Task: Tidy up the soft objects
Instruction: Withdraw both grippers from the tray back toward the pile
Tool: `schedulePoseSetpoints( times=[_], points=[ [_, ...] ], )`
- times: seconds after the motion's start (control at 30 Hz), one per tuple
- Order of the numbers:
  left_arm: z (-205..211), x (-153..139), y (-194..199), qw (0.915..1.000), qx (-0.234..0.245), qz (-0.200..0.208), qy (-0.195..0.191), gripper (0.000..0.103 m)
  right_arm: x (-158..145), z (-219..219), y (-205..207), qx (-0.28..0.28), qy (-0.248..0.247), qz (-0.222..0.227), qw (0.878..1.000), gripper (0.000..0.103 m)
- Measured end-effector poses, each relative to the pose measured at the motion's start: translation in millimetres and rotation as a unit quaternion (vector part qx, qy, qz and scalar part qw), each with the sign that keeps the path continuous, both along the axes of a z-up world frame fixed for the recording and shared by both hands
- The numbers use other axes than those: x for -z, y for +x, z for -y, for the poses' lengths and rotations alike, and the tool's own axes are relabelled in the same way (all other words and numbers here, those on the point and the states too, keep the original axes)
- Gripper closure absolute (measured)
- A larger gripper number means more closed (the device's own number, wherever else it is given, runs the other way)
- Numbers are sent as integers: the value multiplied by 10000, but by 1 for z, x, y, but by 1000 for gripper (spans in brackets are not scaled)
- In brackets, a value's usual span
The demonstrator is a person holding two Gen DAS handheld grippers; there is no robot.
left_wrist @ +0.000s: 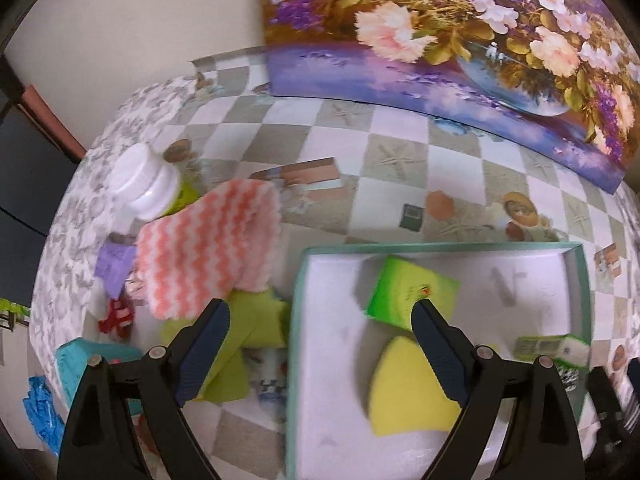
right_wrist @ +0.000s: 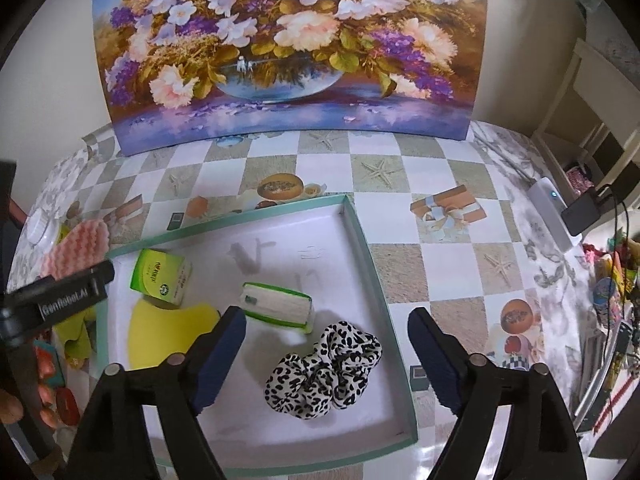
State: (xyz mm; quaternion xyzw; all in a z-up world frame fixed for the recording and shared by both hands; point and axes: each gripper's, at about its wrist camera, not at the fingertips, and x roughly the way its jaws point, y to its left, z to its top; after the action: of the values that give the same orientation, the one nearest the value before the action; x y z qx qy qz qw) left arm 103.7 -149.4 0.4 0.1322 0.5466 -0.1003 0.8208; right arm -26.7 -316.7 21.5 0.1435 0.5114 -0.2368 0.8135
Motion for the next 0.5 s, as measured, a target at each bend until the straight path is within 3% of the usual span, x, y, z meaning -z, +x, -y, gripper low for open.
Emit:
schedulePoseSetpoints(
  times=[0.07, 0.5],
  points=[
    [-7, -2, -3, 10000, -8, 35, -24, 11, -6, -5, -3, 39, -82, 26, 10000, 1],
    [-72, -23, -31, 9993, -257, 211, -149, 11, -42, -48, -37, 91, -162, 274, 9995, 0]
  ],
)
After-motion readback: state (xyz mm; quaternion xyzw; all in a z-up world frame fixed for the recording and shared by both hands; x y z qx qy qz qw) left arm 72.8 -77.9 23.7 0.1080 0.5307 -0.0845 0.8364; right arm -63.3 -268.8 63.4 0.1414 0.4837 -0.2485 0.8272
